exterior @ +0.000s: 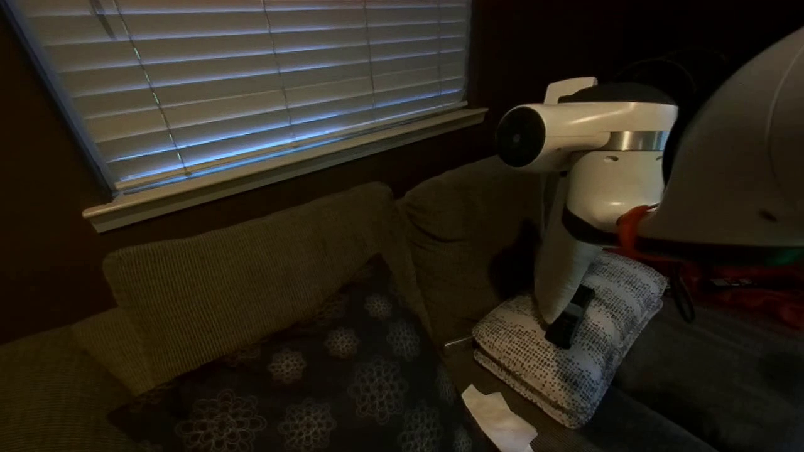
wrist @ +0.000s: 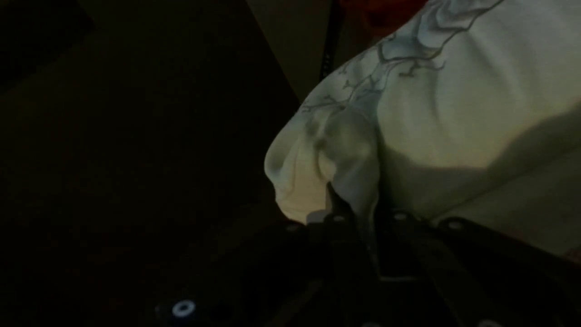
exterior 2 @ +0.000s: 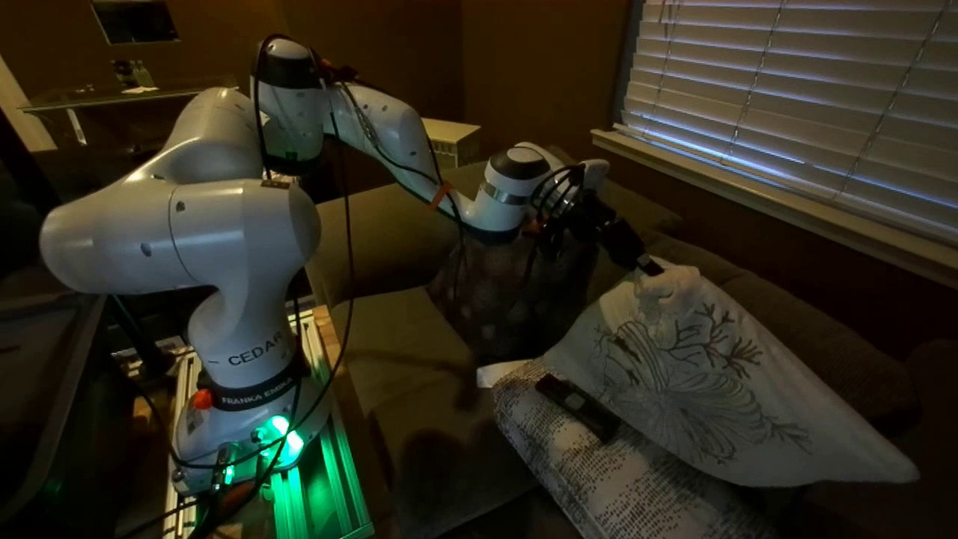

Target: Make the white pillow sit straight

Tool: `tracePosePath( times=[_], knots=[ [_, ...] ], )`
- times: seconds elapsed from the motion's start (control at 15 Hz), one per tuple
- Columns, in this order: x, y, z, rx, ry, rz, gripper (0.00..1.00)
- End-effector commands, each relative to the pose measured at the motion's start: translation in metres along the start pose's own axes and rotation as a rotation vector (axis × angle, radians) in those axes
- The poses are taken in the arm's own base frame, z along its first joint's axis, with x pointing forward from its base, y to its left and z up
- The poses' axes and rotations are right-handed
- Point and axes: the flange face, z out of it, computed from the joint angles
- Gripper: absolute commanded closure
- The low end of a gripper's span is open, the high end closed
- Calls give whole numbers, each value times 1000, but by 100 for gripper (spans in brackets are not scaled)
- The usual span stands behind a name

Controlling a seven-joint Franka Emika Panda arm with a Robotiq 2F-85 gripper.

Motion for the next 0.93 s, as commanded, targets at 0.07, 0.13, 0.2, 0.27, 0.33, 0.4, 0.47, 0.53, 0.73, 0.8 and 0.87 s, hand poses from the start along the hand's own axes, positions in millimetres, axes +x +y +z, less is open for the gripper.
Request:
tracePosePath(
  times=[0.07, 0.13, 0.2, 0.27, 0.33, 0.4, 0.47, 0.53, 0.73, 0.8, 0.87],
  knots=[
    [27, -36, -17, 10, 187, 15, 97],
    [30, -43, -21, 22, 212, 5, 97],
    [33, -51, -24, 35, 237, -10, 97],
    [35, -61, -27, 49, 264, -31, 97],
    [37, -70, -29, 58, 289, -48, 97],
    [42, -74, -34, 67, 315, -68, 97],
    [44, -81, -37, 53, 343, -98, 97],
    [47, -88, -39, 30, 365, -120, 97],
    [53, -112, -46, 13, 424, -185, 97],
    [55, -119, -49, 10, 442, -204, 97],
    [56, -126, -52, 11, 457, -216, 97]
  ],
)
